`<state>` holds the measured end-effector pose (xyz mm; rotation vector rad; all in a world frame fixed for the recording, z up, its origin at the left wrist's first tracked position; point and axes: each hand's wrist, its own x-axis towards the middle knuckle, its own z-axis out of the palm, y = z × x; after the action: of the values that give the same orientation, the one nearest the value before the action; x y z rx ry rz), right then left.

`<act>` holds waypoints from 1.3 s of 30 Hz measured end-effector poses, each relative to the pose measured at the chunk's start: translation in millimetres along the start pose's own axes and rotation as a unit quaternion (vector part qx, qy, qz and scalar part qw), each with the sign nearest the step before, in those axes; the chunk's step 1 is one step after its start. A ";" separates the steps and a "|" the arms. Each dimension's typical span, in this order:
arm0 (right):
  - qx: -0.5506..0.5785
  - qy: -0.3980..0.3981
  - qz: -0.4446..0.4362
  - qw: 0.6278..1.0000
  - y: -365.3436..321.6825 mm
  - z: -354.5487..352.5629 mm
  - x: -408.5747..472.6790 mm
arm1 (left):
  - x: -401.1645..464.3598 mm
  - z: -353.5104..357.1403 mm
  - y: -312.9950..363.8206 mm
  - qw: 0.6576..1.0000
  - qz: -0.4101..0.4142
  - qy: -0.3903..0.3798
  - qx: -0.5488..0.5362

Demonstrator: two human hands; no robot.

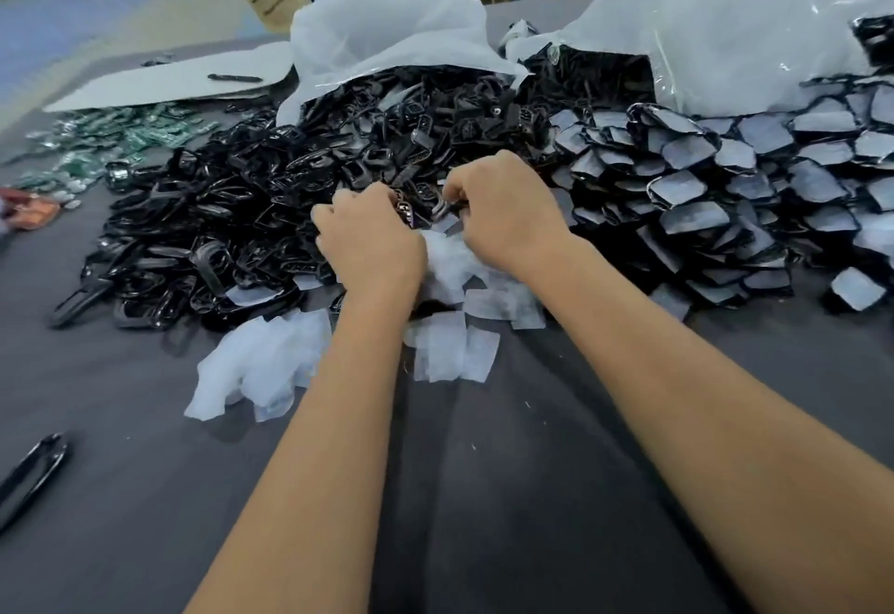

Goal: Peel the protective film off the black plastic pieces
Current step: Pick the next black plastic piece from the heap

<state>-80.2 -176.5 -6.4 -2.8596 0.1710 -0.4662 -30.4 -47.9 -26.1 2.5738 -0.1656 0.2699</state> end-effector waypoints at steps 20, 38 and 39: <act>0.238 0.184 0.097 0.949 -14.0 20.8 0.1 | 10.1 -20.5 -46.1 0.942 -0.024 0.158 -0.294; 0.441 0.148 0.105 0.879 -23.0 43.7 -29.3 | 9.0 -62.0 -54.1 0.957 0.173 -0.226 0.055; 0.438 0.146 0.103 0.881 -22.7 44.4 -28.9 | 8.8 -63.2 -52.5 0.953 0.167 -0.241 0.076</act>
<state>-91.3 -140.7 -50.2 -1.8527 0.2360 -0.7052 -22.8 29.4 2.1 2.7098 -0.7920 -0.2442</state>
